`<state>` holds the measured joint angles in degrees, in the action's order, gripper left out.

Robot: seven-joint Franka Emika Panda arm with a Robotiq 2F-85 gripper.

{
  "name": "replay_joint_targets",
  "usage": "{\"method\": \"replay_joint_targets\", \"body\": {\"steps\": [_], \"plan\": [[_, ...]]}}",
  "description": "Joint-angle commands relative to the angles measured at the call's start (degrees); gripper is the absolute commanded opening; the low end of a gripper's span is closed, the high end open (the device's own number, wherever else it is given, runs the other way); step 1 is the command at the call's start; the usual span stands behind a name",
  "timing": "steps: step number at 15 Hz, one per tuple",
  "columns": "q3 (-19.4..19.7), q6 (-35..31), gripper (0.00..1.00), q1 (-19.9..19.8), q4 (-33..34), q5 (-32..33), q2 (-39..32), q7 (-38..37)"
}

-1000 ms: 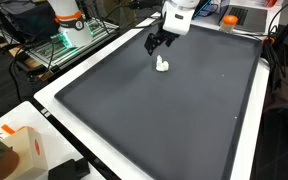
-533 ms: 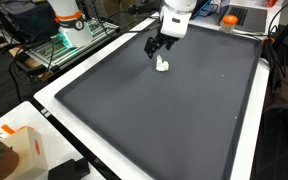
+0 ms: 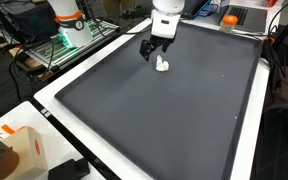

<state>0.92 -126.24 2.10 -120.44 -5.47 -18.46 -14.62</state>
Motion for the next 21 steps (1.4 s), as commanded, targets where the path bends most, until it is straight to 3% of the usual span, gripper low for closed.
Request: {"method": "replay_joint_targets", "body": {"steps": [1,3,8,18,21], "plan": [[-0.5,-2.7,1.00,-0.1,-5.2,-1.1,3.2,0.7],[-0.6,-1.0,1.00,0.0,-5.0,-0.9,2.8,0.3],[-0.8,-4.8,1.00,-0.1,-6.5,-2.3,3.2,-0.4],[-0.9,-15.1,1.00,-0.4,-9.2,-4.7,4.0,-0.1],[-1.5,-20.2,1.00,-1.1,-11.3,-8.0,4.9,1.1]]}}
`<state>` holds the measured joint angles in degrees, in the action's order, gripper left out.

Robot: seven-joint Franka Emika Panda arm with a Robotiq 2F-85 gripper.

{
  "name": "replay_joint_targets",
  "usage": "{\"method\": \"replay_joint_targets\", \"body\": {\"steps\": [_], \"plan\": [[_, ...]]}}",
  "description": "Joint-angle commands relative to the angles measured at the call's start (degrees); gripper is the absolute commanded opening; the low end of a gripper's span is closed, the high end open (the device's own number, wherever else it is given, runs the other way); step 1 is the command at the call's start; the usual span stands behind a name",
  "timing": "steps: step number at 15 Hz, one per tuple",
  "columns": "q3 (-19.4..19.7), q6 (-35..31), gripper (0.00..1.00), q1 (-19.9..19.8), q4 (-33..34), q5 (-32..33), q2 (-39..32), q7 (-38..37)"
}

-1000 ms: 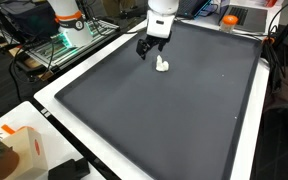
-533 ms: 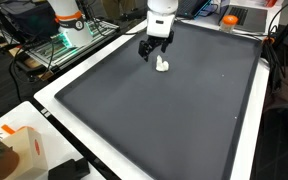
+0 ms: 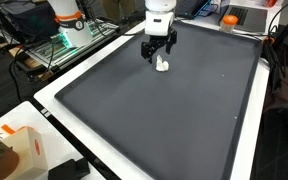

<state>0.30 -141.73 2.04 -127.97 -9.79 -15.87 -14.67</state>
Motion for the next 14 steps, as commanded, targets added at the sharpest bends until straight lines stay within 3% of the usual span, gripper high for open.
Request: {"method": "replay_joint_targets", "body": {"steps": [1,3,4,7,14], "plan": [[-1.1,-6.4,1.00,-1.2,-4.4,-5.0,2.4,1.5],[-1.8,-9.6,1.00,-1.9,-6.0,-8.7,3.5,3.2],[-0.7,-6.9,1.00,-0.6,-2.6,-5.2,0.9,0.6],[-1.0,-8.4,1.00,-1.1,-4.0,-6.9,1.9,1.5],[-1.5,-23.2,1.00,-0.7,-12.1,-6.8,3.0,2.6]]}}
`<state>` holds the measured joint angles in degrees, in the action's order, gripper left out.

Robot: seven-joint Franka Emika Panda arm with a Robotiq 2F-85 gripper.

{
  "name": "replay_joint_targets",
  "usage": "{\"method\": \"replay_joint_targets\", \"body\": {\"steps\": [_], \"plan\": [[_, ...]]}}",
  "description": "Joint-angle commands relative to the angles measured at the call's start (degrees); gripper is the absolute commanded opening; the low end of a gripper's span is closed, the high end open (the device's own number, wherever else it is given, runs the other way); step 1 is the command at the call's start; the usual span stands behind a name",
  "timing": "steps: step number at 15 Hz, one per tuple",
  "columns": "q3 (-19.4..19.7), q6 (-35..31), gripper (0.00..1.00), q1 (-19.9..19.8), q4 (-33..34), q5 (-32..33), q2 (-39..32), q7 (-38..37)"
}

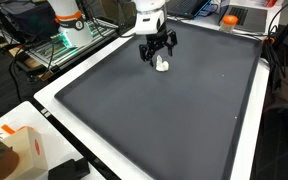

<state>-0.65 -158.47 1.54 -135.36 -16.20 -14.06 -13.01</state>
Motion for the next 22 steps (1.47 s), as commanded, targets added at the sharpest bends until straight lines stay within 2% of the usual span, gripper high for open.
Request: {"method": "replay_joint_targets", "body": {"steps": [1,3,6,8,10,11,14,16,18,22], "plan": [[-0.9,-9.0,1.00,-0.4,-6.0,-0.9,1.1,1.2],[-3.2,-14.4,1.00,-1.9,-8.9,-3.8,1.8,3.2],[-8.6,-20.9,1.00,-5.0,-12.5,-8.7,2.9,8.0],[-12.1,-23.4,1.00,-7.1,-13.7,-10.2,3.1,9.6],[-14.0,-24.7,1.00,-8.4,-14.1,-10.5,2.9,9.4],[-11.5,-23.6,1.00,-6.2,-12.2,-8.8,1.5,7.7],[-12.9,-24.0,1.00,-7.3,-12.6,-9.0,1.7,7.8],[-11.7,-26.0,1.00,-6.0,-12.4,-9.1,1.0,6.6],[-12.5,-27.3,1.00,-6.6,-12.7,-9.5,1.1,6.9],[-13.8,-29.7,1.00,-7.1,-16.5,-9.5,3.5,7.6]]}}
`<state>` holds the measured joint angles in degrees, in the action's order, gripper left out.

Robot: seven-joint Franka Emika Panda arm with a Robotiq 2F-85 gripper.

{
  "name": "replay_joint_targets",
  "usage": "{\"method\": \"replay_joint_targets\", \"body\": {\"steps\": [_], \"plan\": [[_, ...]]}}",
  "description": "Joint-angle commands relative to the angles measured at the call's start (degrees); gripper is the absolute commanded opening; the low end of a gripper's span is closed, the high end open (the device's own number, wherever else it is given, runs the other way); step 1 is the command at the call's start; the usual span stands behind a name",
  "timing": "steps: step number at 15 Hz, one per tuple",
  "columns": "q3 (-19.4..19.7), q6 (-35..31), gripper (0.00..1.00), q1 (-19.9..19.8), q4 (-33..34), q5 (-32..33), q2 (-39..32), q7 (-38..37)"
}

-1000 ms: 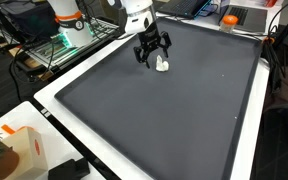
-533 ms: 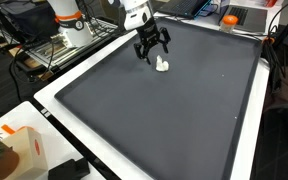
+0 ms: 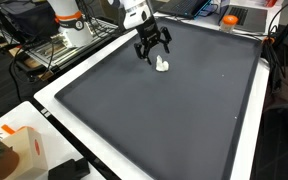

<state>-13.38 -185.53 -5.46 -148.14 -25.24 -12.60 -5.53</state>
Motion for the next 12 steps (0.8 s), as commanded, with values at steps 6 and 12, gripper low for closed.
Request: {"method": "replay_joint_targets", "body": {"steps": [6,12], "plan": [[-7.2,-12.1,1.00,-3.4,-8.5,1.8,3.2,-2.5],[-1.2,-13.9,1.00,2.7,-10.7,6.4,2.9,-4.7]]}}
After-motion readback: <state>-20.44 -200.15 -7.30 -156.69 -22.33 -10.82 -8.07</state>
